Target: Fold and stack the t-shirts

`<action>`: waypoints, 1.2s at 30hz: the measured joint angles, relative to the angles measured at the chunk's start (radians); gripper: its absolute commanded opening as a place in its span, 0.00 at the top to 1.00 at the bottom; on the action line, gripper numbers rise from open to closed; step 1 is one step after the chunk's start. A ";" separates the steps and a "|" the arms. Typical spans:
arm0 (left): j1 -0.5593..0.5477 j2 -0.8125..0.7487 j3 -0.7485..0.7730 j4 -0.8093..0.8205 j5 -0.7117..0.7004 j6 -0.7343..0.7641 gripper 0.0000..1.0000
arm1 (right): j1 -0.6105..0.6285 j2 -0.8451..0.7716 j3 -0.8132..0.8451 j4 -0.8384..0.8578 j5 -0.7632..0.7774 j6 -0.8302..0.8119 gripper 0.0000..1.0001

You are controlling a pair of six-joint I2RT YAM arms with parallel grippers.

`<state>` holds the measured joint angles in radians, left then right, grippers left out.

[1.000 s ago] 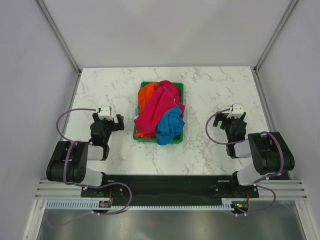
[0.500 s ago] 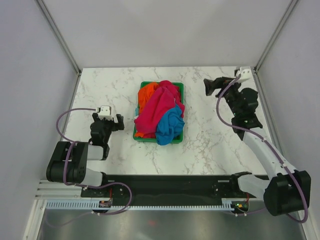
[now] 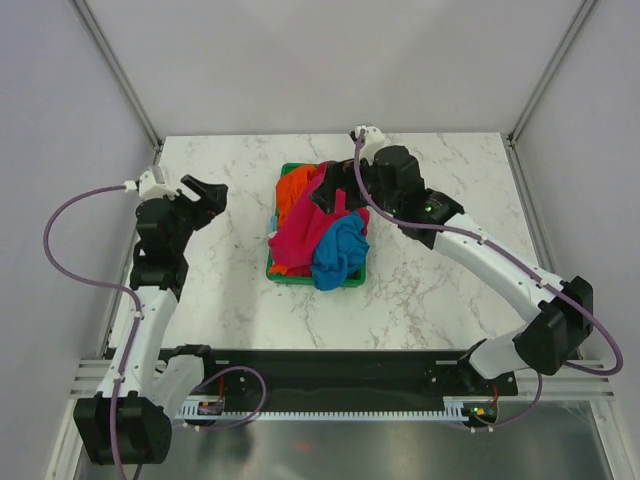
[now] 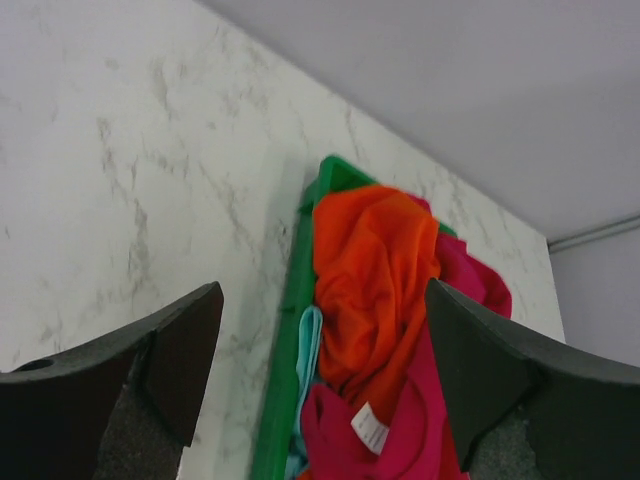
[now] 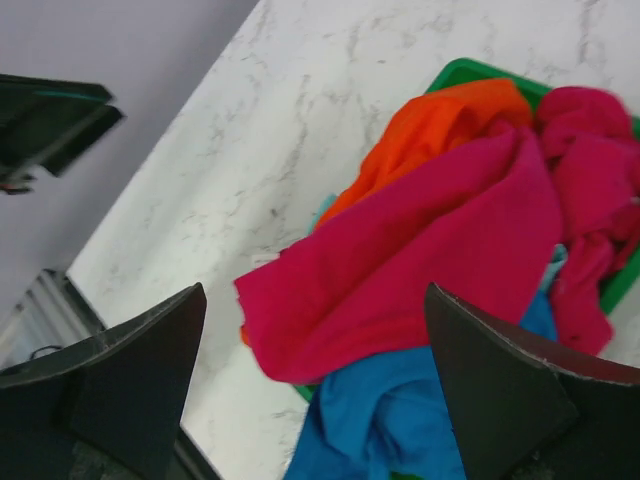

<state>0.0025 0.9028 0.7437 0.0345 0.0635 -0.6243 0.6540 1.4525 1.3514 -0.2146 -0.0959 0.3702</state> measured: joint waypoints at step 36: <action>0.020 -0.333 0.040 -0.684 0.049 0.173 0.08 | 0.429 0.683 0.908 -0.708 0.652 0.024 1.00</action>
<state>0.0223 0.5697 0.7834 -0.6495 0.1127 -0.4515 1.0832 2.1353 2.2593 -0.9222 0.5556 0.3946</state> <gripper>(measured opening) 0.924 0.041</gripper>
